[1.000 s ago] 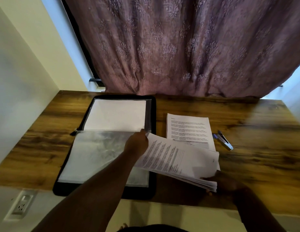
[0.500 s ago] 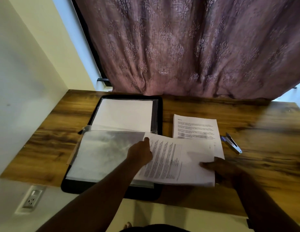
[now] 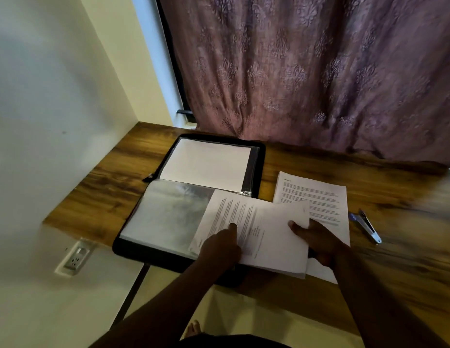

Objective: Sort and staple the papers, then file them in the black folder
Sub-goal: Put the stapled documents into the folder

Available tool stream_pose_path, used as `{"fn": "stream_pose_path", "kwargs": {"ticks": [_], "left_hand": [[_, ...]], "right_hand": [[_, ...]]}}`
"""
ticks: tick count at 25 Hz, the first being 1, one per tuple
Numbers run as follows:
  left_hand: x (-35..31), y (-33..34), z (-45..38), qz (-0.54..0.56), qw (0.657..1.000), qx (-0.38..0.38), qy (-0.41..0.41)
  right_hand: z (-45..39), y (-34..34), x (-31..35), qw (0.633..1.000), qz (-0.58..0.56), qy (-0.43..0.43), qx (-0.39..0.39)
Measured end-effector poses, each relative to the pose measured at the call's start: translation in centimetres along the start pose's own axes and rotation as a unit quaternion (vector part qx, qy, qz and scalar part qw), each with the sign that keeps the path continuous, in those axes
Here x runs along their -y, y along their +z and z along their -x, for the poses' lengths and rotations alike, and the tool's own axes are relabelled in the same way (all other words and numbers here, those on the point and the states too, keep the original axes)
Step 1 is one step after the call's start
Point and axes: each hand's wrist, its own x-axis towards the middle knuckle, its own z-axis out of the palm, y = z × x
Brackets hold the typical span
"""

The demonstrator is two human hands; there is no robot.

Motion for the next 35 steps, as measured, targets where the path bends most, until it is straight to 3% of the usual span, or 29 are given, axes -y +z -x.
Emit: {"fn": "stream_pose_path", "kwargs": {"ticks": [7, 10, 17, 20, 25, 31, 35], "left_hand": [[0.3, 0.3, 2.9, -0.053, 0.998, -0.029, -0.012], [-0.3, 0.3, 3.0, -0.063, 0.998, -0.029, 0.001], [-0.1, -0.5, 2.9, -0.046, 0.996, -0.051, 0.049], [0.4, -0.8, 2.7, -0.028, 0.995, -0.060, 0.075], [1.4, -1.2, 2.3, 0.025, 0.984, -0.079, 0.157], [2.9, -2.2, 0.6, 0.055, 0.979, 0.020, 0.194], [5.5, -1.4, 0.0, 0.103, 0.937, -0.017, 0.332]], "right_hand": [[0.9, -1.8, -2.4, 0.996, 0.035, 0.035, -0.079], [0.3, -0.7, -2.7, 0.989, 0.084, 0.008, -0.124], [-1.8, 5.5, 0.1, 0.988, 0.113, -0.003, -0.106], [-2.9, 8.2, 0.8, 0.977, 0.182, -0.032, -0.103], [-4.4, 11.8, 1.6, 0.966, 0.236, -0.037, -0.099], [-5.4, 15.0, 2.0, 0.965, 0.254, -0.036, -0.060], [-3.7, 16.0, 2.0, 0.977, 0.201, -0.025, -0.074]]}}
